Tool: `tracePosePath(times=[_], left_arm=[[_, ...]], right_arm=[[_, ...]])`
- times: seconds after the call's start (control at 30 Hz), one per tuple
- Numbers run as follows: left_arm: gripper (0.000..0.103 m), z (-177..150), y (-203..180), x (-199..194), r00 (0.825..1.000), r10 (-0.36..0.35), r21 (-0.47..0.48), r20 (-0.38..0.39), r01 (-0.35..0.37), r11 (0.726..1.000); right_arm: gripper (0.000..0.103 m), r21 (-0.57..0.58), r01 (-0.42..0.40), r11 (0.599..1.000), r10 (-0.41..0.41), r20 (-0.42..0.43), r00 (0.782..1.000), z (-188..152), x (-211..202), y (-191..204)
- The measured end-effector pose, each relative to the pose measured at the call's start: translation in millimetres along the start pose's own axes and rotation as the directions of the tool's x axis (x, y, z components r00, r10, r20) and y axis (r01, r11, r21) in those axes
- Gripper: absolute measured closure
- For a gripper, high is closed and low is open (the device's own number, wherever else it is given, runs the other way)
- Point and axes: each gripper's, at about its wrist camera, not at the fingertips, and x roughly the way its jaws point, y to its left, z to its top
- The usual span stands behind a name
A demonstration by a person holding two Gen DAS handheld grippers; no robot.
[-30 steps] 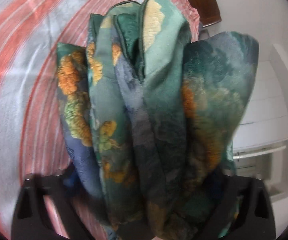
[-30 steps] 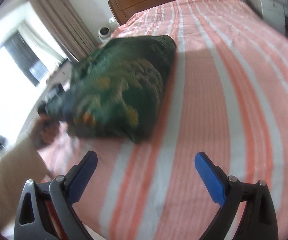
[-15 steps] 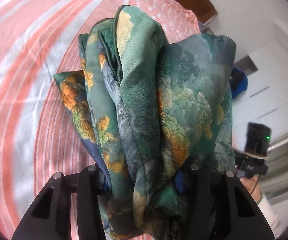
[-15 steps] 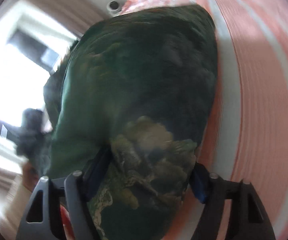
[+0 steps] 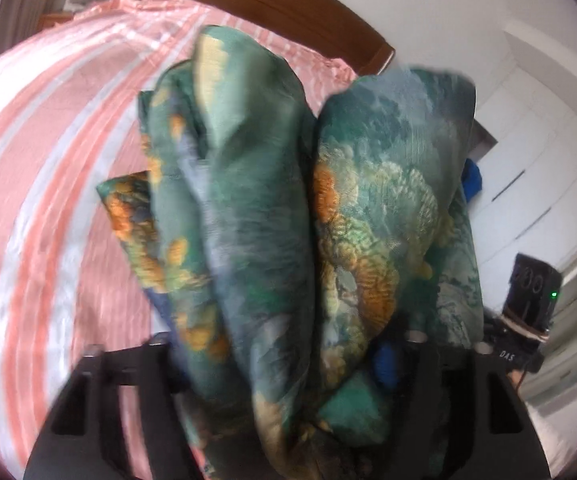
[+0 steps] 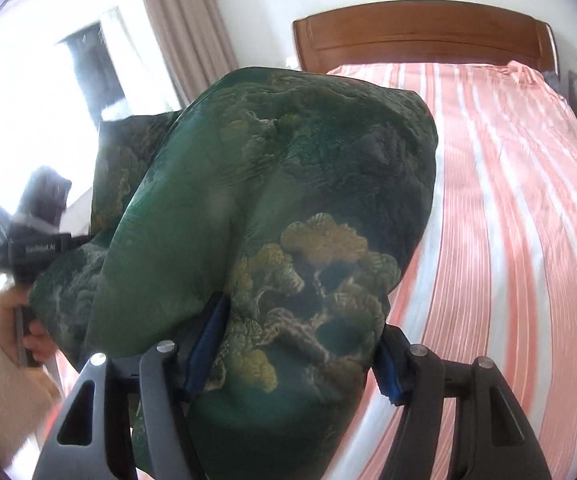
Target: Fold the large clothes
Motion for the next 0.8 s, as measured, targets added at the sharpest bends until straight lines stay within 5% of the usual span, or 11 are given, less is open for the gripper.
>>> tracePosePath(times=[0.07, 0.1, 0.23, 0.33, 0.4, 0.53, 0.63, 0.73, 0.8], left_arm=[[0.016, 15, 23, 17, 0.999, 0.037, -0.054, -0.001, -0.037, 0.998], [0.016, 15, 35, 15, 0.997, 0.072, -0.083, 0.006, -0.071, 0.994], [0.016, -18, 44, -15, 0.97, 0.232, -0.006, 0.075, -0.233, 0.973], [0.015, -49, 13, -39, 0.914, 0.375, 0.157, 0.154, -0.398, 0.904], [0.005, -71, -19, -57, 0.867, 0.436, 0.237, 0.242, -0.489, 0.84], [0.001, -92, -75, -87, 0.799, 0.459, 0.289, 0.388, -0.579, 0.762], [0.0, -96, -120, -104, 0.764, 0.452, 0.293, 0.46, -0.611, 0.735], [0.0, -102, -157, -115, 0.738, 0.459, 0.284, 0.495, -0.636, 0.717], [0.0, -112, -173, -123, 0.73, 0.461, 0.282, 0.504, -0.644, 0.712]], right_arm=[[0.02, 0.145, -0.016, 0.989, 0.022, -0.041, 0.999, 18, 19, -40], [0.007, 0.194, 0.046, 0.98, -0.037, -0.054, 0.998, 23, 22, -58], [0.002, 0.198, 0.164, 0.966, -0.172, 0.02, 0.985, 6, -22, -85], [0.002, 0.107, 0.266, 0.958, -0.274, 0.068, 0.959, -15, -51, -67], [0.002, 0.042, 0.321, 0.946, -0.324, 0.126, 0.938, -39, -78, -44], [0.001, -0.028, 0.412, 0.911, -0.384, 0.305, 0.871, -67, -135, -5], [0.0, -0.032, 0.439, 0.898, -0.391, 0.402, 0.828, -69, -164, 24], [0.0, -0.068, 0.386, 0.92, -0.349, 0.308, 0.885, -70, -167, 43], [0.0, -0.08, 0.362, 0.929, -0.323, 0.305, 0.896, -77, -171, 59]])
